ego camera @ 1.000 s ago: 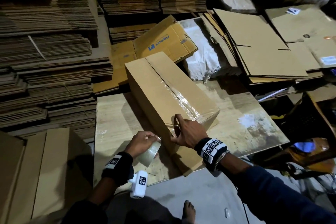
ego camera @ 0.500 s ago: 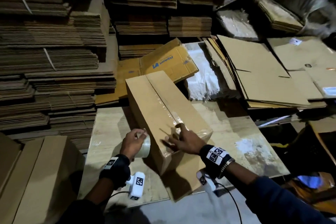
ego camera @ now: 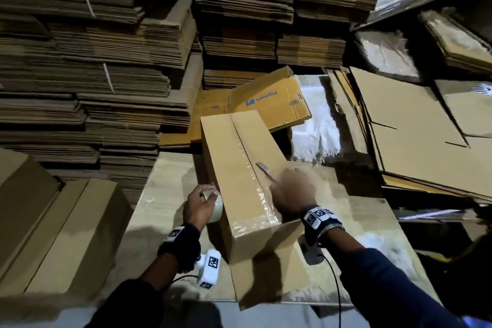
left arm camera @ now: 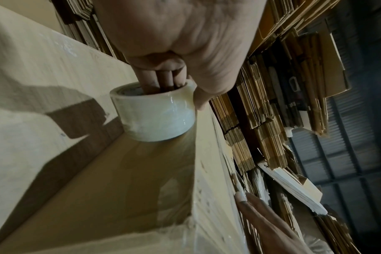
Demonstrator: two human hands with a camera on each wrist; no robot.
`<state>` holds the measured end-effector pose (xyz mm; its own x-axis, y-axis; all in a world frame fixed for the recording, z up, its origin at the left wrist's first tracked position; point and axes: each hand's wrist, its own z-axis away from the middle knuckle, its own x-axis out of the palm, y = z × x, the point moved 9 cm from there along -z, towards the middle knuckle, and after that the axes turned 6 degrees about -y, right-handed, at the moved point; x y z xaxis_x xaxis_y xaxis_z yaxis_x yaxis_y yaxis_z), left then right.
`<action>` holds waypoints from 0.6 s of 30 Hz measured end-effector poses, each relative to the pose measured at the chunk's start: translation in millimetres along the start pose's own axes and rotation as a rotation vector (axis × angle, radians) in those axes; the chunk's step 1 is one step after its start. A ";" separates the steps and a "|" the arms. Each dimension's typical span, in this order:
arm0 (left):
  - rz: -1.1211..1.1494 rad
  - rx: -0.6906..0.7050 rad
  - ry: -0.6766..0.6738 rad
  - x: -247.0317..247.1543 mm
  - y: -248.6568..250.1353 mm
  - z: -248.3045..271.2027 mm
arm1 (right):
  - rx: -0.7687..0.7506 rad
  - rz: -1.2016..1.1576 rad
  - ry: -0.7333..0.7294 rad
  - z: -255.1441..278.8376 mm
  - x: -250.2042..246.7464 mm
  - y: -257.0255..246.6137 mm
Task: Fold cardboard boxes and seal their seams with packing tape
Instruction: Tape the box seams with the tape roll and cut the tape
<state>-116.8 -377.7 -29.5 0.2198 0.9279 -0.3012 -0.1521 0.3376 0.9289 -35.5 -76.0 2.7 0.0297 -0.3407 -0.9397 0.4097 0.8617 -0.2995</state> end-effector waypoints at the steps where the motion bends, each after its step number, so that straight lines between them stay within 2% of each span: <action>1: 0.021 0.000 -0.012 2.3 -1.3 1.8 | 0.004 -0.035 -0.040 1.7 3.7 2.2; 3: 0.018 0.007 -0.024 7.5 1.8 10.3 | 0.010 -0.071 -0.096 6.0 8.1 7.1; 8: -0.052 0.082 -0.026 18.5 0.6 39.6 | 0.036 -0.137 -0.099 34.1 -0.1 25.6; 12: 0.003 0.148 -0.062 28.2 -9.3 73.4 | 0.044 -0.101 -0.182 60.0 2.2 43.2; 18: 0.035 0.102 -0.168 35.1 -4.8 90.1 | 0.080 -0.059 -0.360 69.7 -6.8 56.6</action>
<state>-21.5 -361.0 -25.1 0.3754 0.8963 -0.2361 -0.0661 0.2799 0.9577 51.0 -51.1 3.7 0.3172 -0.5113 -0.7987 0.4894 0.8097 -0.3239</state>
